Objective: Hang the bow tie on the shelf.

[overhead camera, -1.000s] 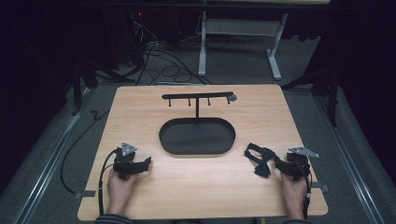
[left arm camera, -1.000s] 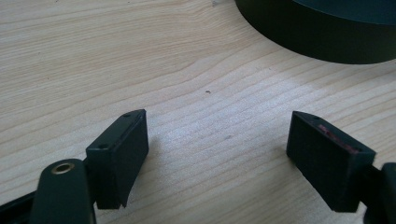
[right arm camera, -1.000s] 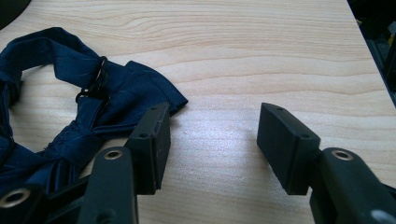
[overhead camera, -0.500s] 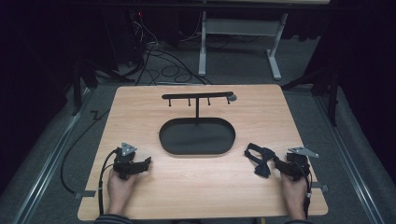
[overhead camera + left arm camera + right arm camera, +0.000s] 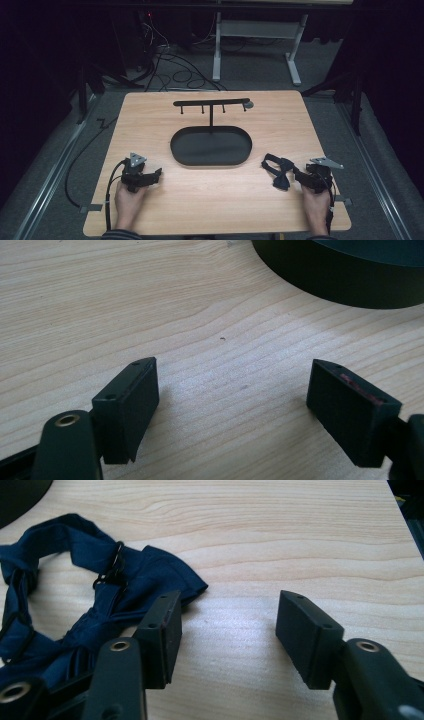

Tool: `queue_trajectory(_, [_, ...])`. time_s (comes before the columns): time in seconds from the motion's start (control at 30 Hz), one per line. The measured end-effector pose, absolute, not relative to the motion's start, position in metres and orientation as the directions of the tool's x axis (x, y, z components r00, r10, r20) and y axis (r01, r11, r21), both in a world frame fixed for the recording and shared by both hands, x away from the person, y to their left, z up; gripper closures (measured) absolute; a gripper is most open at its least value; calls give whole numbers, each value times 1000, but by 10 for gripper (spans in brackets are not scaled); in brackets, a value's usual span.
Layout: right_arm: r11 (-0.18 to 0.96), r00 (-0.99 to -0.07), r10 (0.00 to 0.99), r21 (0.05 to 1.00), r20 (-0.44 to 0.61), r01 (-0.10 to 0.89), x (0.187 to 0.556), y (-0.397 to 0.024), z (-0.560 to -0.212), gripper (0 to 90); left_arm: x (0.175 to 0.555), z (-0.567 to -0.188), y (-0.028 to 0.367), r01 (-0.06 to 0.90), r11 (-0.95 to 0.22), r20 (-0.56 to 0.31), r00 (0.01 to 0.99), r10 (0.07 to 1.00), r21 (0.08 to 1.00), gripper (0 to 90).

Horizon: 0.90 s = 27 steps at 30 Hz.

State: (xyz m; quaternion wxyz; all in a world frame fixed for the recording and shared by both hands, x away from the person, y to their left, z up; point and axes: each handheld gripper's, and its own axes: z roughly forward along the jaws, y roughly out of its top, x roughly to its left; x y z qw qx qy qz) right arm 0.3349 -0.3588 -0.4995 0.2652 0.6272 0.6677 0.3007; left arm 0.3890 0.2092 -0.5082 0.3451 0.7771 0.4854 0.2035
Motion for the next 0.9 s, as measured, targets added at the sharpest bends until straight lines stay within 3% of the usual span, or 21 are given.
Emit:
queue_trajectory(0.27, [23, -105, 993, 764, 59, 645, 325, -354, -484, 527, 389, -508, 209, 614, -291, -19, 446, 895, 734, 214])
queue_trajectory(0.9, [56, -229, 967, 780, 114, 623, 343, -329, -468, 496, 389, -508, 209, 614, -291, -19, 446, 895, 734, 214])
